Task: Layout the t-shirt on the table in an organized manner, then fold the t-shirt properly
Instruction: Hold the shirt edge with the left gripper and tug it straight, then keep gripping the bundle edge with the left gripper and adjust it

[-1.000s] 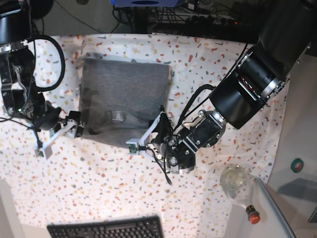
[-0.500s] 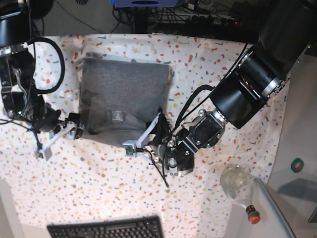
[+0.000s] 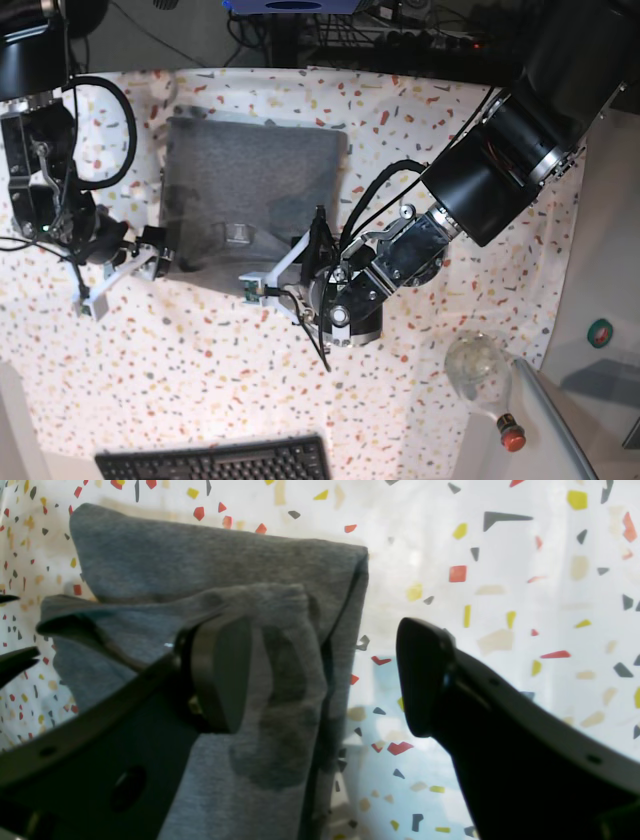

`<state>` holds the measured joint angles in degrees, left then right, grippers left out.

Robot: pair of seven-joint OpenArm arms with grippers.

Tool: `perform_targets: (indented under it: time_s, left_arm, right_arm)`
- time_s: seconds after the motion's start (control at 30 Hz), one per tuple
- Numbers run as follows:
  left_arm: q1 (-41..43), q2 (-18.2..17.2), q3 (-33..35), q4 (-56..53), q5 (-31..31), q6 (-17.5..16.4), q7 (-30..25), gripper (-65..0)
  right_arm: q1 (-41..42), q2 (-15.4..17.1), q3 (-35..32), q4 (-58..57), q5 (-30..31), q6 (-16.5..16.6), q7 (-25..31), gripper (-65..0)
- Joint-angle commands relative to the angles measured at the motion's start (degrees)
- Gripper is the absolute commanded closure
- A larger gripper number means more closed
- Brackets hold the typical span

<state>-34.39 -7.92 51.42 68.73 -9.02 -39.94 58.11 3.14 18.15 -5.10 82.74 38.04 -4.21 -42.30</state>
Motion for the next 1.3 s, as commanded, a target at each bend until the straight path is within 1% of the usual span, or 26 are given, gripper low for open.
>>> perform_targets:
  time_s: [0.0, 0.13, 0.3, 0.73, 0.87, 1.17, 1.27]
  left_arm:
    - [-1.7, -0.74, -0.47, 2.08, 0.0, -0.06, -0.48, -23.5]
    - [-1.61, -1.79, 0.14, 3.05, 0.0, -0.06, -0.48, -23.5]
    - [-1.52, -1.7, 0.14, 0.85, 0.0, -0.06, -0.57, -23.5]
    - [-0.73, -1.53, 0.14, -0.73, 0.09, -0.06, -0.83, -23.5]
    - [-0.82, -0.91, 0.14, -2.58, 0.09, -0.06, -0.92, -23.5]
    - [-0.99, 0.85, 0.05, -2.93, 0.71, -0.06, -1.18, -23.5]
    - [-1.61, 0.85, 0.14, -3.28, 0.71, -0.06, -3.82, -23.5]
  right_arm:
    - [1.13, 0.7, 0.4, 0.91, 0.33, 0.21, 0.85, -41.1]
    - [1.13, 0.62, 0.4, 0.91, 0.33, 0.21, 0.94, -41.1]
    - [1.13, 0.53, 0.4, 1.0, 0.42, 0.21, 0.94, -41.1]
    - [1.13, 0.53, 0.4, 1.0, 0.51, 0.21, 1.03, -41.1]
    - [1.13, 0.53, 0.4, 1.0, 0.51, 0.21, 1.03, -41.1]
    - [1.04, 0.53, 0.4, 1.0, 0.51, 0.21, 0.94, -41.1]
    - [0.95, 0.53, 0.4, 1.08, 0.51, 0.21, 0.77, -41.1]
